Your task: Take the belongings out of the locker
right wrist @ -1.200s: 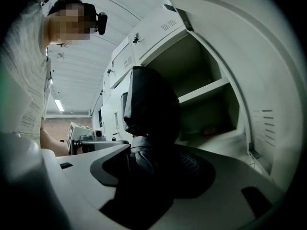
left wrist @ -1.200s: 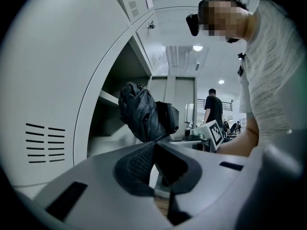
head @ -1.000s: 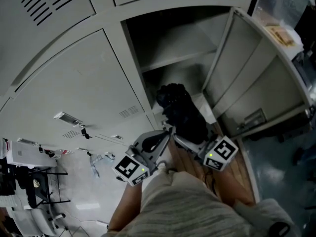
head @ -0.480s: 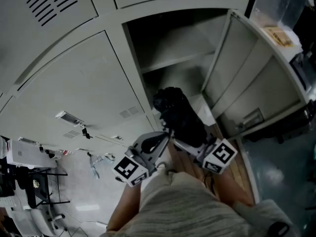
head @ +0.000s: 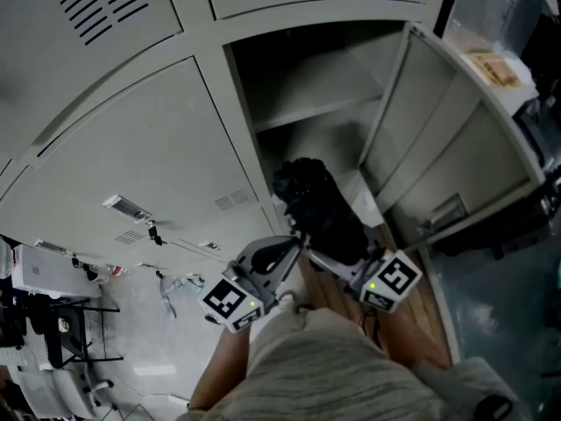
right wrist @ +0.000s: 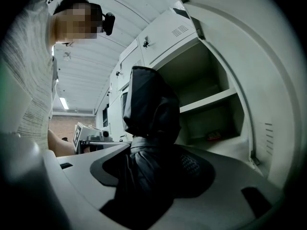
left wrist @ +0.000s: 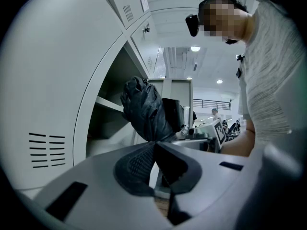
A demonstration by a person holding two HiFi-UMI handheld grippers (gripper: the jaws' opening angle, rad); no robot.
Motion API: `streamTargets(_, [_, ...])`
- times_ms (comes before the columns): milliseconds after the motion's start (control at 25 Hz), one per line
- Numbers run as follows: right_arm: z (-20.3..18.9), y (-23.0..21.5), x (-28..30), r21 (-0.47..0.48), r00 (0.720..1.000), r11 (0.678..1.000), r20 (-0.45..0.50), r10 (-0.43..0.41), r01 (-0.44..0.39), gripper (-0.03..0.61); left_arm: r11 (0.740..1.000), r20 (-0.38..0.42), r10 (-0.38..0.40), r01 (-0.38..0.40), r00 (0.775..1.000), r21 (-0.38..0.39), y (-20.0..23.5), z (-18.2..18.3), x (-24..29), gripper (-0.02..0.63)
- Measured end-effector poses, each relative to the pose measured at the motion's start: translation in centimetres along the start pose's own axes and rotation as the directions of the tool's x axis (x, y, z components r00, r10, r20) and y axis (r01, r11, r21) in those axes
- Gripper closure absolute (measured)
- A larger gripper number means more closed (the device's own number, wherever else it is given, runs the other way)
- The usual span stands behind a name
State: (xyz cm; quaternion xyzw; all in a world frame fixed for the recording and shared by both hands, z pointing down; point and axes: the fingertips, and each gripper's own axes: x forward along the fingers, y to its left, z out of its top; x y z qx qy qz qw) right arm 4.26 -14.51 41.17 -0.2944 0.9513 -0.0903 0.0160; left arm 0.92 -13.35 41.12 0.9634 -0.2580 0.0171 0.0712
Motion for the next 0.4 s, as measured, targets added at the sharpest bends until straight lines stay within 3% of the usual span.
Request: streamTargets(400, [0.11,0.29,-0.97,-0.002,1.0,1.0,0.001,0.011,-0.011,0.313,1.0,0.001,-0.012,0.012,1.0,-0.013,-0.76,-0.09,0.77,0.611])
